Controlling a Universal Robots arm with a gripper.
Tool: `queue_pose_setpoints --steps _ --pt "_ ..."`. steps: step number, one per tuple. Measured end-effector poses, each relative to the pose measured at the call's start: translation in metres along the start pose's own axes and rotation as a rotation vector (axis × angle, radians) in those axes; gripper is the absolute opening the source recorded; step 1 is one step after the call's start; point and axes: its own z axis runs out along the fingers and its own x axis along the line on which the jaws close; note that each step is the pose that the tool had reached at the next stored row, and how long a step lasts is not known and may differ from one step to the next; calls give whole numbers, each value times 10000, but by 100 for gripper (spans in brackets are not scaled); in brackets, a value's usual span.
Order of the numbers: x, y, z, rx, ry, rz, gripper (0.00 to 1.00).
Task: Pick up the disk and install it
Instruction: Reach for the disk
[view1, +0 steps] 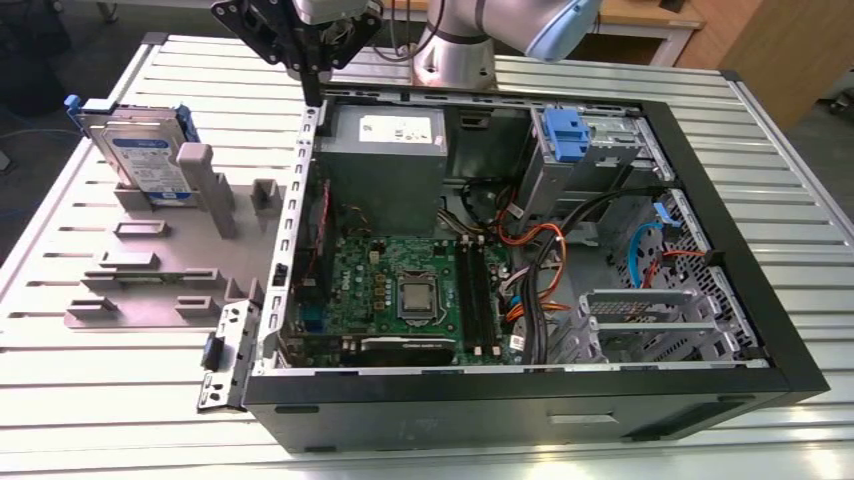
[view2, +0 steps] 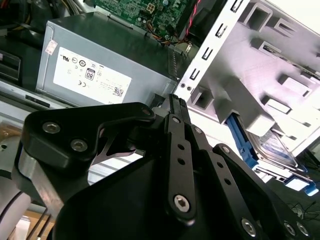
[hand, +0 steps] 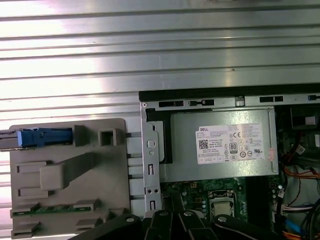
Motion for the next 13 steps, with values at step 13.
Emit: queue_pose_setpoints --steps 13 --pt "46 -3 -1 0 0 0 11"
